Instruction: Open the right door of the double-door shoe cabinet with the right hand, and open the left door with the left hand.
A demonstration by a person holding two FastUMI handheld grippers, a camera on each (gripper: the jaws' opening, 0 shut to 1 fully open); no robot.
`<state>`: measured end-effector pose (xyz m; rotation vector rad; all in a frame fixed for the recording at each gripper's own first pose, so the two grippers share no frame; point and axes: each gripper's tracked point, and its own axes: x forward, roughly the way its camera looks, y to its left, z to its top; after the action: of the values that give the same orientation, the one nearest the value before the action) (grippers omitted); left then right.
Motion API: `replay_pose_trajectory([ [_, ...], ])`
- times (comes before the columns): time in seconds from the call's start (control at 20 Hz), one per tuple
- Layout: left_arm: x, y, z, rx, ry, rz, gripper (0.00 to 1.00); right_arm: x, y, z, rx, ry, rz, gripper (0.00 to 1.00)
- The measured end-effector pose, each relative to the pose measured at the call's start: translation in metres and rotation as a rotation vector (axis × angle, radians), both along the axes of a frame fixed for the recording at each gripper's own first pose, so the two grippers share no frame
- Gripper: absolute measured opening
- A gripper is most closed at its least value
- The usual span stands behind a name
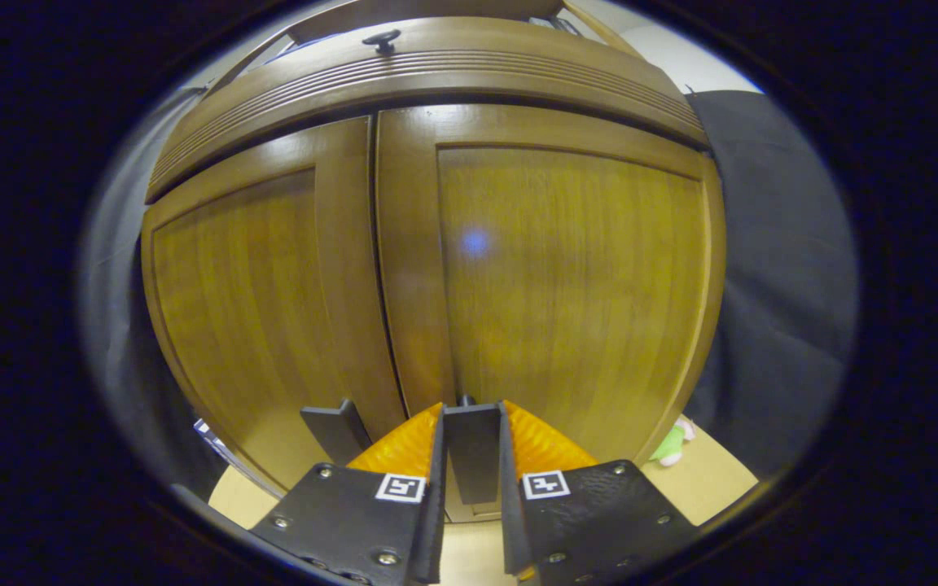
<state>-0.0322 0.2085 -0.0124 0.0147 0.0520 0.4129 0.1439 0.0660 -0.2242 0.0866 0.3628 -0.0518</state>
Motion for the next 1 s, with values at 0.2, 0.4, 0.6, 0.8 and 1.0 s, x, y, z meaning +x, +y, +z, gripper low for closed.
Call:
replay_pose_trajectory([
  [0.2,-0.001,-0.004,0.002,0.011,-0.002,-0.010,0.92,-0.016,-0.005,0.003,0.009,-0.007,-0.030,0.29],
  [0.4,-0.001,-0.011,-0.001,0.010,0.006,-0.033,0.92,-0.035,-0.013,0.005,0.016,-0.010,-0.053,0.29],
  [0.6,0.004,-0.029,-0.005,0.009,0.014,-0.084,0.92,-0.058,-0.023,0.008,0.018,-0.011,-0.068,0.29],
  [0.8,0.011,-0.054,-0.011,0.006,0.025,-0.153,0.92,-0.078,-0.035,0.011,0.015,-0.009,-0.082,0.29],
  [1.0,0.018,-0.080,-0.017,-0.008,0.033,-0.218,0.92,-0.098,-0.049,0.015,0.003,-0.010,-0.099,0.29],
])
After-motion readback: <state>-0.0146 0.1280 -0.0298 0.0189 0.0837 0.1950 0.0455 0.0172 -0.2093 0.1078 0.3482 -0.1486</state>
